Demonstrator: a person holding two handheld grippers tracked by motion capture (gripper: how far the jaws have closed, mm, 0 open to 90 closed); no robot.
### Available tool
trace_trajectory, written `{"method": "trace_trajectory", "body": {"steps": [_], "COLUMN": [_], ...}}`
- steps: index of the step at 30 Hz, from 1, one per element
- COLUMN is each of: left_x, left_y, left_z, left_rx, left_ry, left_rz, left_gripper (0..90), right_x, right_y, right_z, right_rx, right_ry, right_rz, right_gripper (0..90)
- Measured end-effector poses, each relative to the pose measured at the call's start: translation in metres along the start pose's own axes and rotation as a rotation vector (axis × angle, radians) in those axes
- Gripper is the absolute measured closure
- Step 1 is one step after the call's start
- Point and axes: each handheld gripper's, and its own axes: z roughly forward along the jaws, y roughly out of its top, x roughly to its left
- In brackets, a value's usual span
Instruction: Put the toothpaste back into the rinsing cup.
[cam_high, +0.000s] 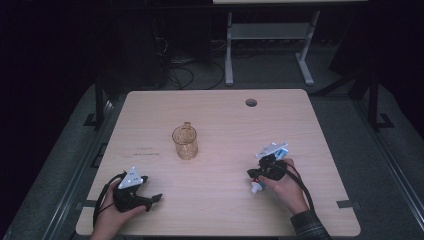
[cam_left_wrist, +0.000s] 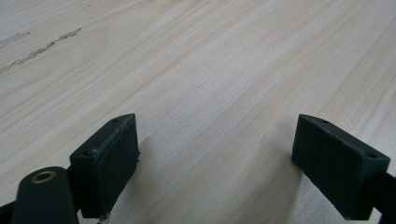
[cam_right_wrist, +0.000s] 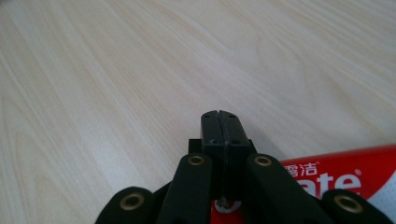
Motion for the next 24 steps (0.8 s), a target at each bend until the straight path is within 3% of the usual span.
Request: {"method": "trace_trajectory", "body": {"steps": [5, 12, 19, 24], "left_x": [0.000, 0.000, 0.000, 0.000], "left_y": [0.000, 0.000, 0.000, 0.000], "left_z": [0.000, 0.000, 0.000, 0.000], "left_rx": [0.000, 0.001, 0.000, 0.001], "left_ry": [0.000, -0.001, -0.002, -0.002], "left_rz": [0.001, 0.002, 0.003, 0.003], "left_gripper": [13.8, 13.8, 13.7, 13.8], "right_x": [0.001, -0.007, -0.039, -0.070], "right_y": [-0.006, -0.005, -0.015, -0.026], "right_z": [-0.003, -0.027, -0.048, -0.058], "right_rx": [0.004, -0.090, -0.139, -0.165], "right_ry": [-0.006, -0.034, -0.126, -0.210], "right_rz": [-0.005, 0.019, 0.083, 0.147], "right_gripper": [90.0, 90.0, 90.0, 90.0]}}
